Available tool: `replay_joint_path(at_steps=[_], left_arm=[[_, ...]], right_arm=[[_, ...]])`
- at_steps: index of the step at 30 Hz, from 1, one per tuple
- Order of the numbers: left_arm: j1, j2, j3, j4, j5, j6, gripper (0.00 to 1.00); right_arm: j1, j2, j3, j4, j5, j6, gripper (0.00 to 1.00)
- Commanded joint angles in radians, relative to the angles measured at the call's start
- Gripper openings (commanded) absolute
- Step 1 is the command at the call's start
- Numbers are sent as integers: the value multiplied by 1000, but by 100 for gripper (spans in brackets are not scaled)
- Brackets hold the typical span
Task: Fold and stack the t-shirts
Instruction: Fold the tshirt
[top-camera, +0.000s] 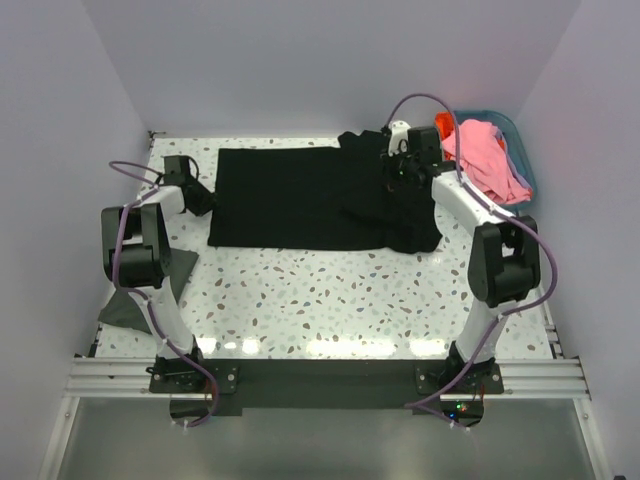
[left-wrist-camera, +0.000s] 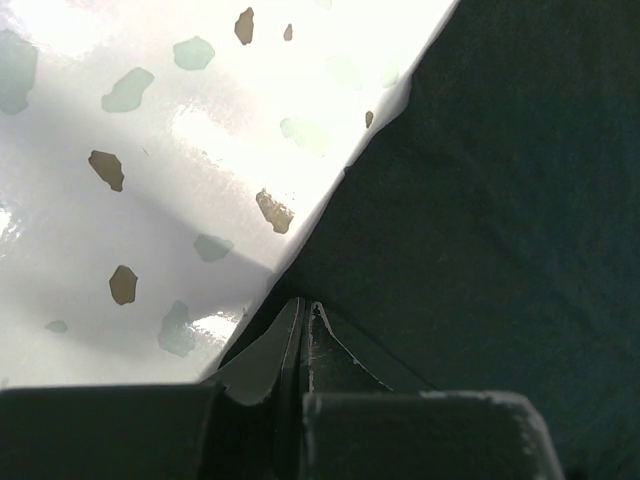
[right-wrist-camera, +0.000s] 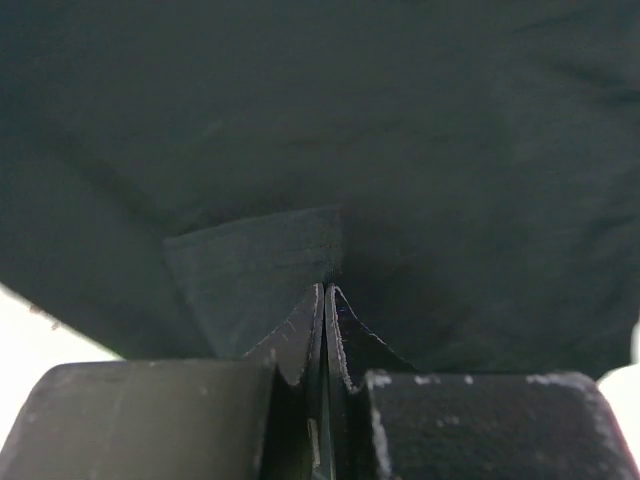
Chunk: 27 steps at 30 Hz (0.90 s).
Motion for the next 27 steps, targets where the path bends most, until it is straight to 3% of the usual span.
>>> replay_joint_path(at_steps=[1,8,12,19,27], left_arm=[[9,19,31,46,15,22,0],[10,22,28,66,24,34,0],[10,3,24,68,18,40,0],[10,0,21,56,12,45,0],[10,5,7,59,9,42,0]], right_arm=[[-29,90,123,42,117,65,0],[-67,230,225,17,203,163,4],[-85,245,248,-13,292,208,4],[-119,241,231,-32,333,263,1],[-135,265,240,-45,354,292,4]])
